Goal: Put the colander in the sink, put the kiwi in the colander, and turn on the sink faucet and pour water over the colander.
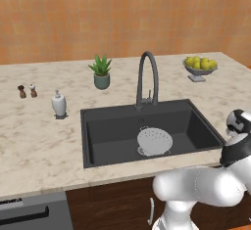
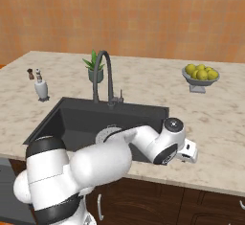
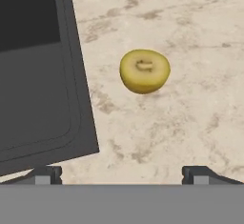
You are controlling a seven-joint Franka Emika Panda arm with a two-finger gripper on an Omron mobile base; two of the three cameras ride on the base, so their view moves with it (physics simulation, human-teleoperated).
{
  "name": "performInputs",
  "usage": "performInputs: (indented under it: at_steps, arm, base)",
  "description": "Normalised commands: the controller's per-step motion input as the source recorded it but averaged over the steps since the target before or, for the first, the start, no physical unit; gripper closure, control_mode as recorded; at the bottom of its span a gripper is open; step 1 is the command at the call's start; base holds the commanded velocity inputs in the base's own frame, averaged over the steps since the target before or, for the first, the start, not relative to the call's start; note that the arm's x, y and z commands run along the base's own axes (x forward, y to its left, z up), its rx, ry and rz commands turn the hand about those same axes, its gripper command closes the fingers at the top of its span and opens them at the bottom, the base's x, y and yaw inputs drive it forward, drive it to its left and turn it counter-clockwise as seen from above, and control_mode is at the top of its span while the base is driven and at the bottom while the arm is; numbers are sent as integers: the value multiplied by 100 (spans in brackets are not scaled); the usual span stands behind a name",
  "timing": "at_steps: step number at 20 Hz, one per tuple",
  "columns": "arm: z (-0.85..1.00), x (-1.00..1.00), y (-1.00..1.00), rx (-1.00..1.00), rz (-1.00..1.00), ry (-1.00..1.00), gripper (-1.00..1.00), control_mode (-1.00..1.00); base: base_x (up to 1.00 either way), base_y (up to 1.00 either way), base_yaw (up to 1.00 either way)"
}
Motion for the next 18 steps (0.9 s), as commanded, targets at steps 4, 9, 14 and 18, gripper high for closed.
performInputs:
  at_steps: [4, 9, 14, 18]
  arm:
    - [-7, 33, -37, 1, 0, 2, -100, -100]
    - [-15, 53, 0, 0, 0, 1, -100, -100]
    - [-39, 36, -11, 0, 0, 9, -100, -100]
    - [-43, 3, -51, 0, 0, 10, -100, -100]
  base:
    - [0, 0, 0]
    - [0, 0, 0]
    - [0, 0, 0]
    - [0, 0, 0]
